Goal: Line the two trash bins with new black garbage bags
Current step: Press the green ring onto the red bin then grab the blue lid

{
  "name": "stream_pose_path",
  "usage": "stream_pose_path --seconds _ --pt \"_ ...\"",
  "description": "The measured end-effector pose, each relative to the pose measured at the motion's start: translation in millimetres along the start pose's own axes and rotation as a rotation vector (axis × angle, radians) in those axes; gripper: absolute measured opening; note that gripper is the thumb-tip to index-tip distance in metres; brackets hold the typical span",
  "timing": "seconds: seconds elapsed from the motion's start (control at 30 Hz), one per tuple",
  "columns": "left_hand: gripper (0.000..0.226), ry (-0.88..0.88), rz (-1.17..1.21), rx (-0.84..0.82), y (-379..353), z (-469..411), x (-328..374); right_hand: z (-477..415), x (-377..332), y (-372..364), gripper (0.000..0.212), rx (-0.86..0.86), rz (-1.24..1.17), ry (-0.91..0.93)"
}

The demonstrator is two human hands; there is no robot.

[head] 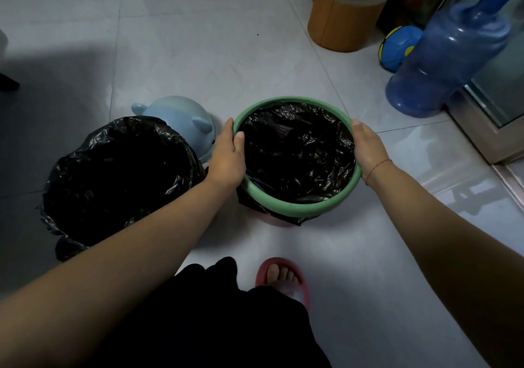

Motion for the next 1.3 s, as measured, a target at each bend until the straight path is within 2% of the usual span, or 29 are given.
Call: stream_pose_path --seconds 0.13,0.2,0.3,0.37,0.43,0.5,0.6,0.67,0.8,0.87,0.97,1.07,1.13,1.2,1.3 --pt "0.061 0.068 -0.012 -0.148 -4 0 -1 3 -5 0 0.05 -0.016 0.177 0.004" --pt "0.069 0.092 -0.121 -0.244 3 -5 0 1 -23 6 0.055 0.04 0.344 0.043" --pt "0.061 -0.021 -0.306 -0.269 45 -33 18 3 -95 -12 0.061 0.151 0.578 0.302" --pt "0.047 -0.091 -0.353 -0.195 94 -58 27 9 -144 -66 0.054 0.067 0.658 0.523" --pt "0.039 -0.043 -0.397 -0.101 154 -85 9 13 -170 -142 0.046 -0.121 0.683 0.614" --pt "0.043 0.106 -0.378 -0.09 207 -108 -35 12 -173 -221 0.045 -0.348 0.705 0.566" --pt "0.05 0.378 -0.239 -0.184 251 -121 -110 -2 -140 -305 0.055 -0.613 0.747 0.281" --pt "0.048 0.458 -0.254 -0.227 260 -130 -152 -15 -116 -332 0.056 -0.68 0.779 0.083" --pt "0.048 0.496 -0.293 -0.312 238 -152 -211 -42 -80 -355 0.051 -0.67 0.949 -0.084" --pt "0.058 0.487 -0.327 -0.36 223 -166 -228 -54 -69 -362 0.045 -0.653 0.978 -0.102" --pt "0.072 0.408 -0.375 -0.394 207 -189 -233 -67 -62 -372 0.023 -0.65 1.035 -0.055" --pt "0.075 0.374 -0.325 -0.423 191 -203 -236 -73 -57 -379 0.017 -0.645 1.059 -0.026" --pt "0.067 0.365 -0.306 -0.408 187 -209 -241 -75 -55 -380 0.017 -0.655 1.068 -0.02" --pt "0.049 0.334 -0.338 -0.34 190 -214 -245 -76 -57 -380 0.018 -0.648 1.099 0.01" --pt "0.023 0.309 -0.441 -0.211 205 -219 -245 -81 -73 -377 0.029 -0.539 1.152 0.124"
Point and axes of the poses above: each hand's wrist, its own z-axis away from the middle knuckle, its own y-axis out of the back of the hand, x = y × z, the point moved 9 cm from there along -z, towards the middle knuckle, and after that the axes turned 3 degrees about -y, right-handed, at the moved point
